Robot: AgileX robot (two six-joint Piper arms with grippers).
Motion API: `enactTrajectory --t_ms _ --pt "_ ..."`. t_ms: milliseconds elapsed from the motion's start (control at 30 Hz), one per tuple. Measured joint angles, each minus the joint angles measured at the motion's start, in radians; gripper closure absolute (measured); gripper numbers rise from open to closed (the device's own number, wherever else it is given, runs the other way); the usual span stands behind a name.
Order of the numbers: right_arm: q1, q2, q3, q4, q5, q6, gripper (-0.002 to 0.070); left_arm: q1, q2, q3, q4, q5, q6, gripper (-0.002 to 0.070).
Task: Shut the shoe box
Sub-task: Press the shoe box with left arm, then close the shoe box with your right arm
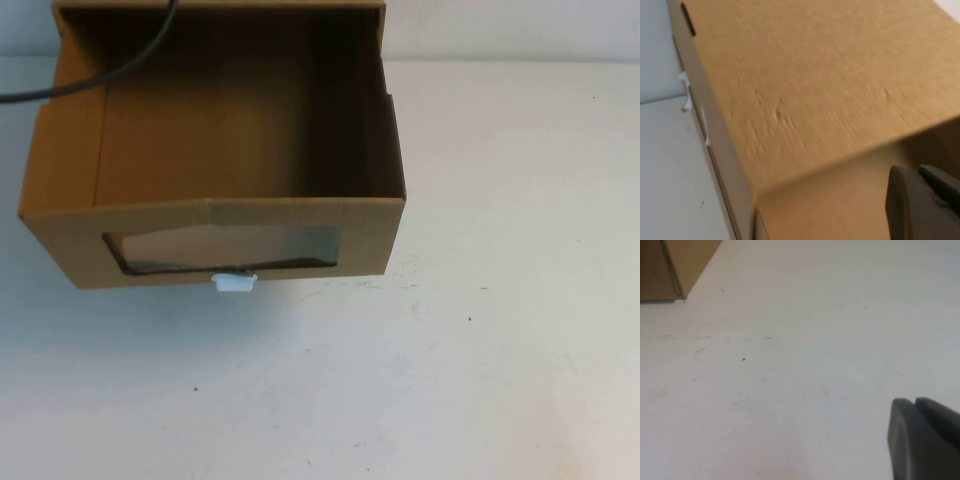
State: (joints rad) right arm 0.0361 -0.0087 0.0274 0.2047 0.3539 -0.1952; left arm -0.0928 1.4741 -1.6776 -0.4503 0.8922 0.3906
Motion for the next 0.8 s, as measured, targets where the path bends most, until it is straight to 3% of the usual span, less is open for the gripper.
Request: enactTrajectory --t_ms 333,700,800 --pt "0.0 0.0 0.0 0.0 0.0 0.0 0.0689 -0.005 0.419 -0.425 -0.002 0.162 0.017 0.0677" --pt "0.0 0.0 0.0 0.003 -0.002 0.0 0.0689 -0.036 0.457 -0.462 0.005 0.166 0.017 0.0677" --pt "0.0 0.0 0.0 0.095 -0.051 0.0 0.0689 -0.036 0.457 -0.464 0.005 0.166 0.017 0.0677"
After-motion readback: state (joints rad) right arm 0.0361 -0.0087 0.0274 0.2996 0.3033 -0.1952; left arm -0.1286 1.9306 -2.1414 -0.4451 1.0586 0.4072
